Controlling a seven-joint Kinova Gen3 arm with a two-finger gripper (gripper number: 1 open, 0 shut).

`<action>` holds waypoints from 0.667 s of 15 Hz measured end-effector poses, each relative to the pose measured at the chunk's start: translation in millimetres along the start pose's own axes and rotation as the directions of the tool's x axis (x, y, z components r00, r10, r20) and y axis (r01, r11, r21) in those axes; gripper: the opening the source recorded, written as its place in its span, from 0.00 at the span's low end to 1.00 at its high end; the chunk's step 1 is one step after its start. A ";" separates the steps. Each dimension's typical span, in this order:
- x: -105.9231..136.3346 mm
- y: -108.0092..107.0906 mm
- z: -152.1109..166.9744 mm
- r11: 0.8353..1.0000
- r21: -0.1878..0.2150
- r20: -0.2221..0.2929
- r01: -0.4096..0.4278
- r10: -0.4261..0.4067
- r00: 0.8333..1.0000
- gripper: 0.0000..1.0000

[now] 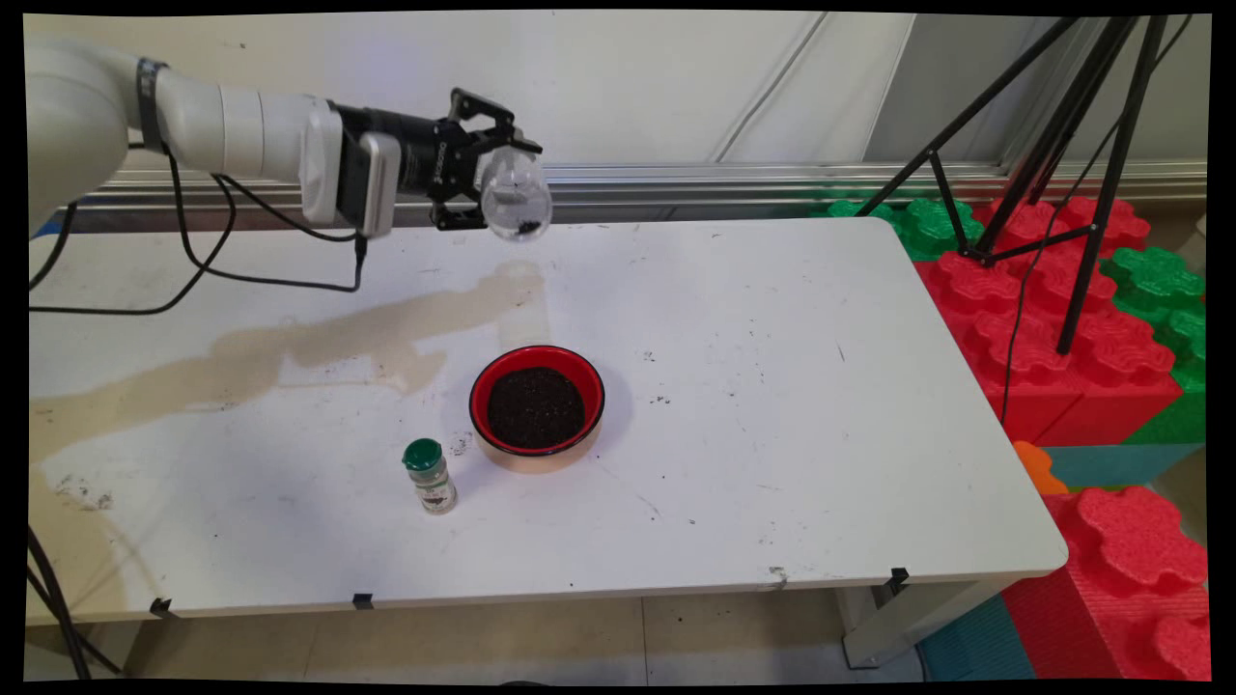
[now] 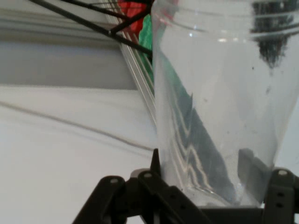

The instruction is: Pour the black seasoning powder in the red bowl

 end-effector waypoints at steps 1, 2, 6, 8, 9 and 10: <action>-5.4 -4.0 -0.6 0.998 -0.008 -0.006 0.061 -0.061 0.998 0.00; -9.1 -6.5 -1.0 0.994 -0.014 -0.011 0.104 -0.104 0.994 0.00; -28.2 -16.9 0.6 0.947 -0.050 -0.038 0.317 -0.319 0.947 0.00; -36.9 -19.4 3.2 0.911 -0.069 -0.048 0.407 -0.411 0.910 0.00; -41.5 -20.2 5.1 0.887 -0.081 -0.053 0.455 -0.460 0.887 0.00; -45.4 -20.7 7.3 0.864 -0.092 -0.057 0.494 -0.500 0.864 0.00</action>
